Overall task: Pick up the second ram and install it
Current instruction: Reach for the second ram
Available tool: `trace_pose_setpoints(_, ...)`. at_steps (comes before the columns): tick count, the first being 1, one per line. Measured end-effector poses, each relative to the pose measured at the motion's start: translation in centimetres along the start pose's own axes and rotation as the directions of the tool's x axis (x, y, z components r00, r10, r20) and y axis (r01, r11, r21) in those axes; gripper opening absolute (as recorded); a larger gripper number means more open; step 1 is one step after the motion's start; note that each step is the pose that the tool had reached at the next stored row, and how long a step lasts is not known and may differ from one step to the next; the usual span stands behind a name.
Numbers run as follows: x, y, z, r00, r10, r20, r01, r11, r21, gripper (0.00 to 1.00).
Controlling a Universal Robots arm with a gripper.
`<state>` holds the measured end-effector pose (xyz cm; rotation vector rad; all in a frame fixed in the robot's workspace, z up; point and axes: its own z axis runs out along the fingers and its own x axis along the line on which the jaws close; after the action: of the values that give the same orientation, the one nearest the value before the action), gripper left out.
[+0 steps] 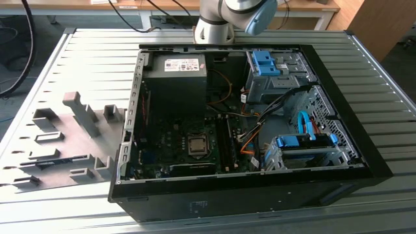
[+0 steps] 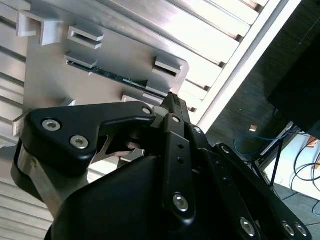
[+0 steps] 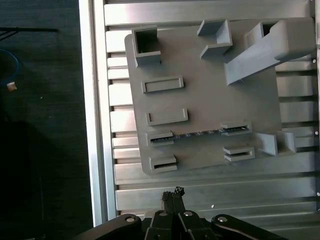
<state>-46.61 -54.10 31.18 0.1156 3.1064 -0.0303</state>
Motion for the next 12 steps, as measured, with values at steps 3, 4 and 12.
trace_pose_setpoints(3, -0.52, 0.24, 0.59, 1.0, 0.0, -0.0002, 0.0, 1.0, -0.0003, 0.1)
trace_pose_setpoints(4, -0.76, 0.36, 0.77, 1.0, 0.0, -0.0007, 0.0, 1.0, 0.0, 0.1)
trace_pose_setpoints(12, -2.99, 1.37, 2.29, 1.0, 0.0, -0.0023, 0.0, 1.0, 0.0007, 0.1)
